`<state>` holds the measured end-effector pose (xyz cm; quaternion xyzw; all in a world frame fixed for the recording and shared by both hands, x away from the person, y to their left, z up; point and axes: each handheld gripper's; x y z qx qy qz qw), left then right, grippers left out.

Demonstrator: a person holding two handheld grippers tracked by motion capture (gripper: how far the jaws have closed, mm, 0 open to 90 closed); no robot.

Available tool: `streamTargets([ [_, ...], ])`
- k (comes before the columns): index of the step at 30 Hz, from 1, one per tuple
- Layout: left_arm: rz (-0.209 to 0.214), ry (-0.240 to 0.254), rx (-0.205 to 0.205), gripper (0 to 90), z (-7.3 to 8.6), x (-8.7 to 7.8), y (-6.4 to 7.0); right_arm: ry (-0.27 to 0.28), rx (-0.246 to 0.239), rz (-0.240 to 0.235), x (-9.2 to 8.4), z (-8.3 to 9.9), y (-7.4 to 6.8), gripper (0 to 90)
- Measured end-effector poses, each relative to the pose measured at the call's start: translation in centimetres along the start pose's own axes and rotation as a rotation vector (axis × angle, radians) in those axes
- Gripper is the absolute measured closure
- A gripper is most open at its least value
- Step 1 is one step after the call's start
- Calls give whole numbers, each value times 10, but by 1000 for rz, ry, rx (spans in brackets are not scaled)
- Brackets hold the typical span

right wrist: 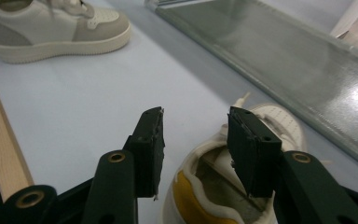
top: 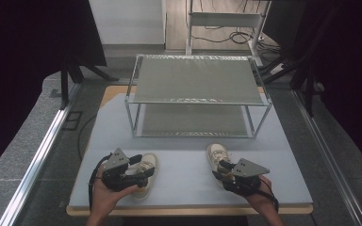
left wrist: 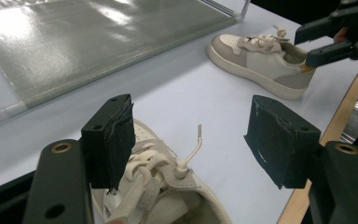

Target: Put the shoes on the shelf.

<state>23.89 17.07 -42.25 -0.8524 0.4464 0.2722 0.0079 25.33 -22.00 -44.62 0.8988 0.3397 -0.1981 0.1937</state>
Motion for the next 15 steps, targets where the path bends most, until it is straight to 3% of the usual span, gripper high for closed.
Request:
streamTargets([
  [5, 4, -3, 9, 316, -1, 1, 3, 1, -6, -7, 0, 0, 0, 548],
  [15, 22, -42, 15, 316, 0, 14, 8, -31, 18, 31, 8, 4, -4, 467],
])
Point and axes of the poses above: each handheld gripper's, and its own axes: x roughly forward along the jaws, z roughly out of its underside, y roughly to its right, and after that the axes turned 9 degrees about z, right-handed
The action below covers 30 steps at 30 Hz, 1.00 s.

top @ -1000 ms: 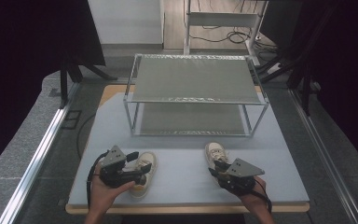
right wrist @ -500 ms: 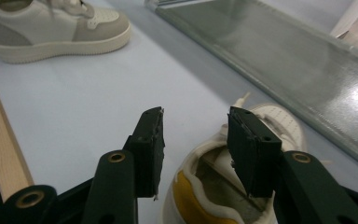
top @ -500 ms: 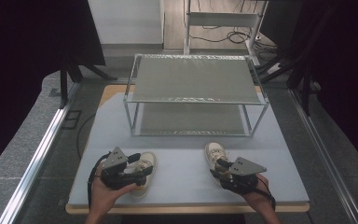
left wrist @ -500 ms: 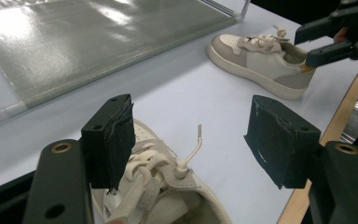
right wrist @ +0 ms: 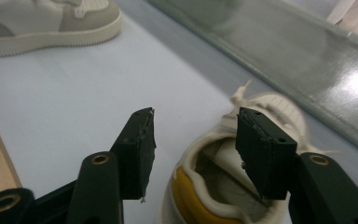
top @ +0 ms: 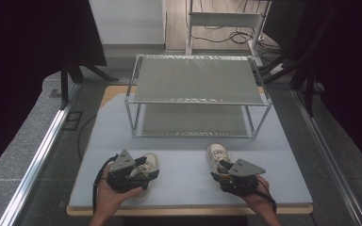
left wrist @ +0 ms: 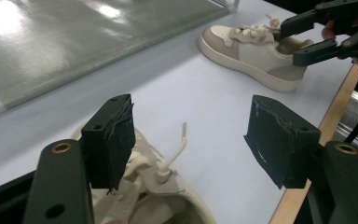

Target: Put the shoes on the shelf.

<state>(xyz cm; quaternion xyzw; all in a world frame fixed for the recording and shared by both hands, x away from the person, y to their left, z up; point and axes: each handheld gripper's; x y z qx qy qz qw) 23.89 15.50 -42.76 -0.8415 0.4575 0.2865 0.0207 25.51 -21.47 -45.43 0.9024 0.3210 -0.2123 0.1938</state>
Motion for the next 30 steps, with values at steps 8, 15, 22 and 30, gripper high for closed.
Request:
streamTargets([
  [8, 56, -114, 48, 316, 5, 43, 20, -17, -19, 28, 11, 4, -15, 410],
  [15, 122, -309, 192, 308, 16, 87, 49, -7, -56, 57, 13, 4, -24, 361],
  [22, 100, -251, 142, 327, 15, 83, 46, -21, -36, 28, 10, 3, -18, 502],
  [30, 72, -178, 131, 326, 8, 52, 28, 9, -25, -6, 2, 1, -3, 520],
])
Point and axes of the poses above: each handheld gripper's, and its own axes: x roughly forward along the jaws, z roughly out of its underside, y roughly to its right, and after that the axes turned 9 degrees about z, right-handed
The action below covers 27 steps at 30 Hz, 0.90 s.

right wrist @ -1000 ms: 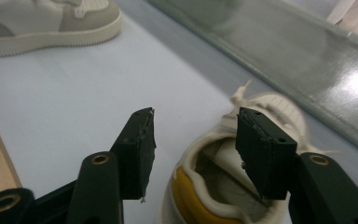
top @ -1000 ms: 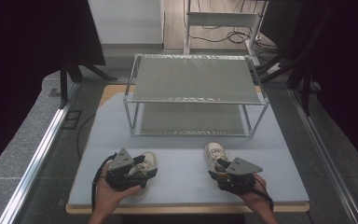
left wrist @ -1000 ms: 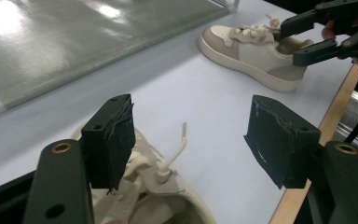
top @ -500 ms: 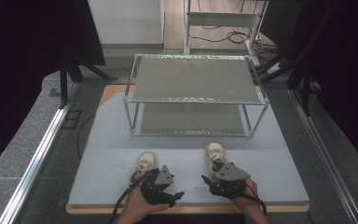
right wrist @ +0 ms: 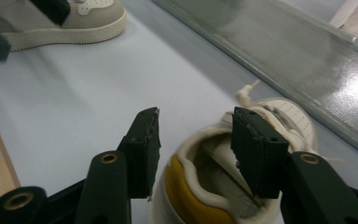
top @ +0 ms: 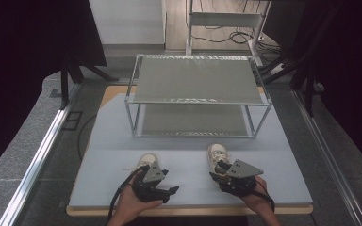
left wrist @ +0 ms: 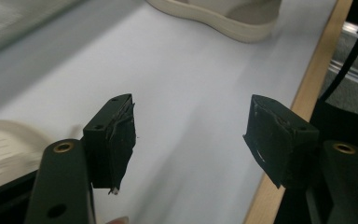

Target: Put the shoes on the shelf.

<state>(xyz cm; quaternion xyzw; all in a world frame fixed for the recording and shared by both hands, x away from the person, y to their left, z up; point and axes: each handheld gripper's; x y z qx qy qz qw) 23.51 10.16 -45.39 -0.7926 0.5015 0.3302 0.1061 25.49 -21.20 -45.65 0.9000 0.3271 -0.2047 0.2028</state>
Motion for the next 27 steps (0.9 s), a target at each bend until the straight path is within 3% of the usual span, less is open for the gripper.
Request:
streamTargets([
  [6, -28, 38, -8, 331, -1, -22, -7, 11, -10, -25, -9, -2, 14, 498],
  [10, -24, 54, -1, 331, -5, -34, -10, -9, -50, -69, -11, -4, 20, 495],
  [13, -26, 29, 19, 330, -4, -41, -14, -29, -68, -118, -5, -3, 24, 494],
  [17, -20, -12, 2, 332, 5, -48, -23, -64, -74, -198, 3, -4, 31, 493],
  [19, -11, -49, 13, 331, 11, -52, -27, -88, -103, -231, 4, -5, 33, 497],
  [24, 21, -49, 43, 349, 14, -64, -29, -180, -192, -273, 7, -8, 32, 499],
  [27, 13, -54, 68, 351, 12, -74, -28, -233, -238, -282, 10, -9, 30, 501],
])
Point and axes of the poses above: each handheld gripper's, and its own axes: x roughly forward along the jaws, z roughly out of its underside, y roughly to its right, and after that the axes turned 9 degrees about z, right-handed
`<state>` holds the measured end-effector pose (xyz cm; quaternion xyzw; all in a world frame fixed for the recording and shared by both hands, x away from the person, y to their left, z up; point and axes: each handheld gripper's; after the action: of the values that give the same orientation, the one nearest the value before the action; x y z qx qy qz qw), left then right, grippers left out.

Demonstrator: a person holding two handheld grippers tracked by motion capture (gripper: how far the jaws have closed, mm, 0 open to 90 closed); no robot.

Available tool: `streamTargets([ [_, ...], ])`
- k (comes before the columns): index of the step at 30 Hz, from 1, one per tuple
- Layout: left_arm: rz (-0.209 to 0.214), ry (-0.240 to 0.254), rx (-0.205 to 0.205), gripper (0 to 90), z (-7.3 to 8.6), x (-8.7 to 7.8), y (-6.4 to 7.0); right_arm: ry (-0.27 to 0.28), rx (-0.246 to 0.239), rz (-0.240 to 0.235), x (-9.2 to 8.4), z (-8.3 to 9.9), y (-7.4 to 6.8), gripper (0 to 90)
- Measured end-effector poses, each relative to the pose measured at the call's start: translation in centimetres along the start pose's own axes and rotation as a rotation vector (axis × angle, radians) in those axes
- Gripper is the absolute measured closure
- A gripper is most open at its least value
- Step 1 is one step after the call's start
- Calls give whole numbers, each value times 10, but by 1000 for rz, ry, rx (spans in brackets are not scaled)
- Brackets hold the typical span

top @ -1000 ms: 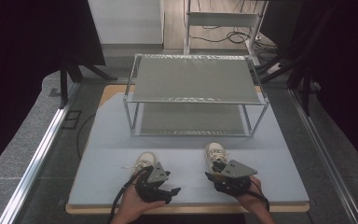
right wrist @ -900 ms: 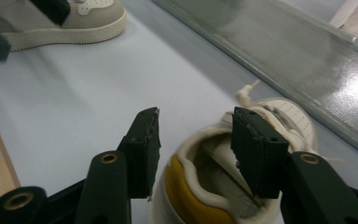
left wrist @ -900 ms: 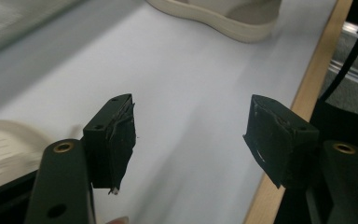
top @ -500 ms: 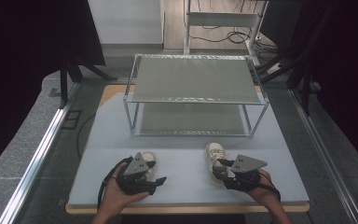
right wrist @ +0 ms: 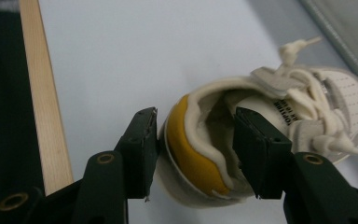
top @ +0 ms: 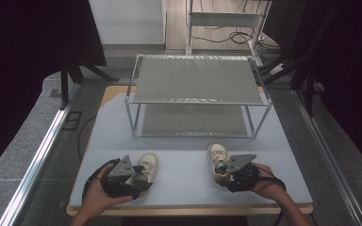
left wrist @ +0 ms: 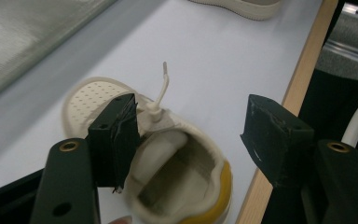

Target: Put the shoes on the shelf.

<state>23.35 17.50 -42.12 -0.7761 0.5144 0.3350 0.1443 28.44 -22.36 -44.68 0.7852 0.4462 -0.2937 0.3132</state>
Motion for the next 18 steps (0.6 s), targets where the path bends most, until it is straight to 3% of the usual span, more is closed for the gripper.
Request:
streamTargets([
  [5, -5, -59, 41, 354, 4, -10, 0, -25, -17, -22, 2, -1, 2, 501],
  [12, 29, -179, 120, 362, 12, 1, 5, -21, -11, -55, 8, 1, 3, 529],
  [18, 31, -184, 119, 358, 13, 4, 1, -19, -17, -59, 11, 1, 3, 530],
])
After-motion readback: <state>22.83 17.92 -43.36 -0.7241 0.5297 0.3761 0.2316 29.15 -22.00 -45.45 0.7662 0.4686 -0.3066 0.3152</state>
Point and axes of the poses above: each handheld gripper's, and its own axes: x roughly forward along the jaws, z roughly out of its underside, y roughly to its right, and after that the axes turned 9 degrees about z, right-handed
